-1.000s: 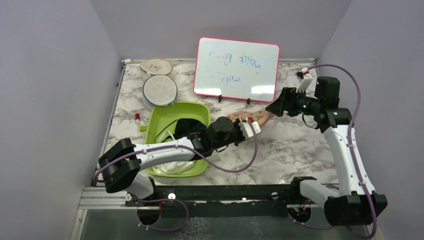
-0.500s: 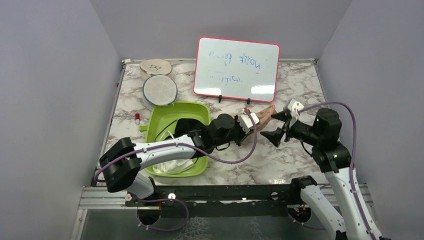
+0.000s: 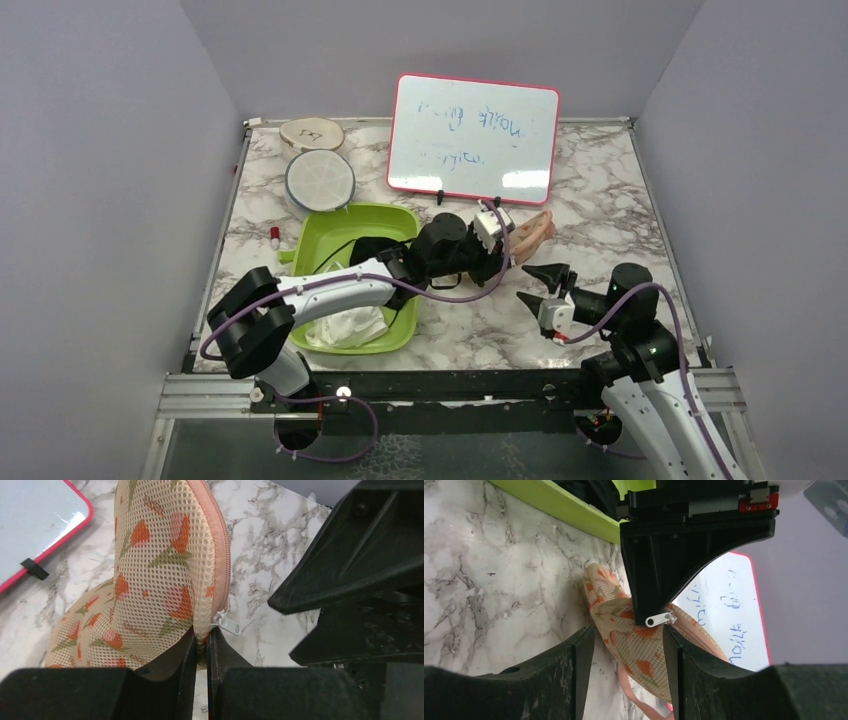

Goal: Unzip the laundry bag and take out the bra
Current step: Pick up the laundry bag at the center of the board.

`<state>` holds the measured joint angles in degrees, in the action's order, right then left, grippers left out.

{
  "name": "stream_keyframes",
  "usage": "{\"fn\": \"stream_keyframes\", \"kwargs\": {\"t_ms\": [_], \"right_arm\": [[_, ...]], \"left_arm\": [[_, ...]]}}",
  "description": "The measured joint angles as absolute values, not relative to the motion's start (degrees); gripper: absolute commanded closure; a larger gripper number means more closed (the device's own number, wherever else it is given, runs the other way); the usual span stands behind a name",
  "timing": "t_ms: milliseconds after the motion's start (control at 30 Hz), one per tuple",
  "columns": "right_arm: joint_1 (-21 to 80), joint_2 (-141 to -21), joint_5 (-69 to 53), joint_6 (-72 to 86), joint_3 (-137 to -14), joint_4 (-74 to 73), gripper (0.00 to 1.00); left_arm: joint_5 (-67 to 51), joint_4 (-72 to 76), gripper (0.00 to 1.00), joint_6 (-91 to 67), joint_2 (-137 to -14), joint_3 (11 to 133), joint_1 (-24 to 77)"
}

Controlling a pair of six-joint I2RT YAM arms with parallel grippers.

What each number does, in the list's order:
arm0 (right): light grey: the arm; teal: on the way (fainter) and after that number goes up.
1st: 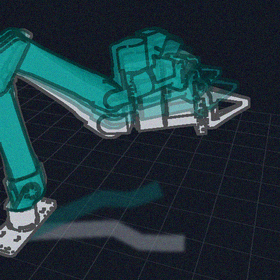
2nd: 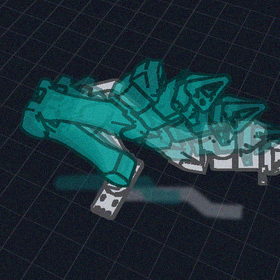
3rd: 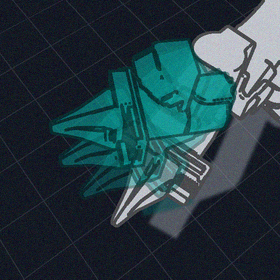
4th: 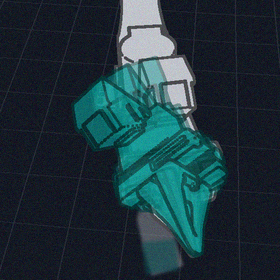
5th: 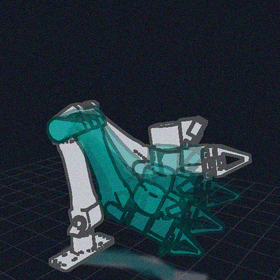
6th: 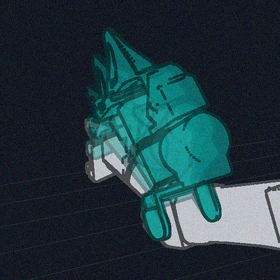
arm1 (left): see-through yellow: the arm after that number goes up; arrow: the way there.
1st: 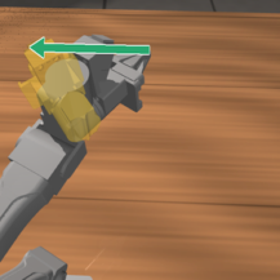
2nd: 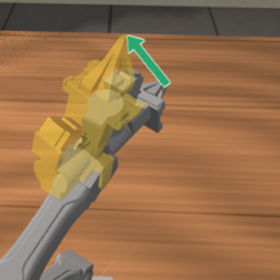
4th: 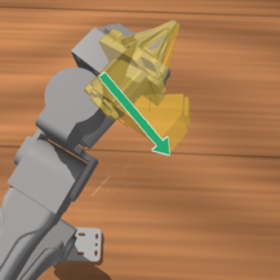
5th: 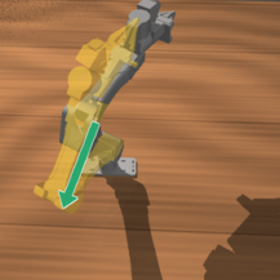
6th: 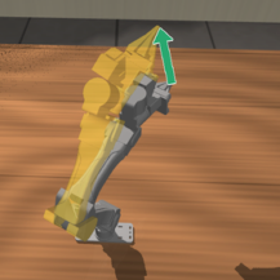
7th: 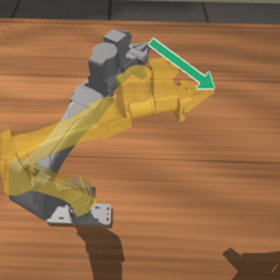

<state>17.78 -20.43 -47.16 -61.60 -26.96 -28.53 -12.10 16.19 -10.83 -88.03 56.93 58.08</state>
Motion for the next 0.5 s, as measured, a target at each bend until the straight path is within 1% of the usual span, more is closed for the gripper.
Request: {"fn": "stream_keyframes", "kwargs": {"t_ms": [200, 500], "right_arm": [[18.06, -19.59, -47.22, -67.88, -23.09, -21.91, 0.52], [18.83, -21.63, -45.41, -70.91, -22.06, -16.10, 0.58]], "left_arm": [[-17.08, 17.39, 1.00, -14.81, -89.65, 57.04, 56.66], [-22.26, 18.15, 1.00, -18.76, -91.48, 58.72, 55.88]]}}
